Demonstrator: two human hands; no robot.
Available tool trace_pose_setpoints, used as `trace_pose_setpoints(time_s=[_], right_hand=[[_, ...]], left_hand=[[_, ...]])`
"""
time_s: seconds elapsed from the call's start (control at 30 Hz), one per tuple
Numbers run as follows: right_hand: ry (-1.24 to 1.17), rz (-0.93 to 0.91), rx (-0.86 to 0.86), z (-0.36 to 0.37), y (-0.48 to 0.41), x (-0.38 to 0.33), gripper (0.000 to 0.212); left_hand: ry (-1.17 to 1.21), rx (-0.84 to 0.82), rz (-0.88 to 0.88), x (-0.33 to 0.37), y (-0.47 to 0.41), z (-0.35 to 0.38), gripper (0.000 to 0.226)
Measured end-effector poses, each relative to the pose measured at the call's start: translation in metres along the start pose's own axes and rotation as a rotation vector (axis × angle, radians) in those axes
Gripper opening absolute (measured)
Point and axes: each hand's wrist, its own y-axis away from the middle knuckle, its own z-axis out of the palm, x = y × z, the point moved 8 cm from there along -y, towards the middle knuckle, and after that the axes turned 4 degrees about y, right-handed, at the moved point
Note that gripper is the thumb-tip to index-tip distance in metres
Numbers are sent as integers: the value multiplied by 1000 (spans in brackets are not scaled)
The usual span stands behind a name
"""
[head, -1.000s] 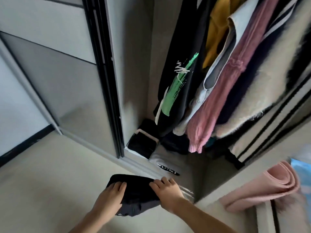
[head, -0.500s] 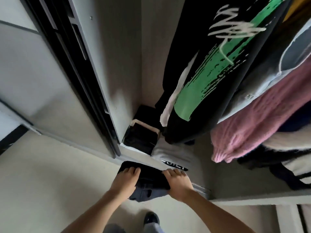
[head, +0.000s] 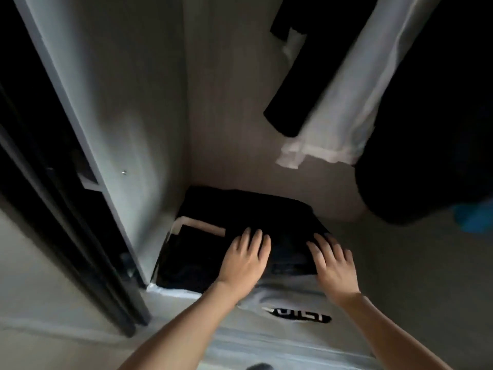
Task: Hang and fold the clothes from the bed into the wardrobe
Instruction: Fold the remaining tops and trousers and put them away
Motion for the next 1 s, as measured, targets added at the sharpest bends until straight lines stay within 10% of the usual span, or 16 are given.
trace_pose_setpoints(time_s=[0.13, 0.23, 0.47, 1.0], right_hand=[[-86, 123, -389, 149, 20, -4, 131], [-113, 156, -612, 216, 54, -21, 101], [-167, 299, -631, 205, 55, -33, 71], [-309, -56, -334, -152, 29, -102, 58]], left_hand=[[125, -321, -16, 11, -15, 137, 72], [174, -761, -3, 20, 26, 232, 82], [287, -680, -24, 19, 45, 222, 70], [295, -285, -191, -69, 131, -135, 73]])
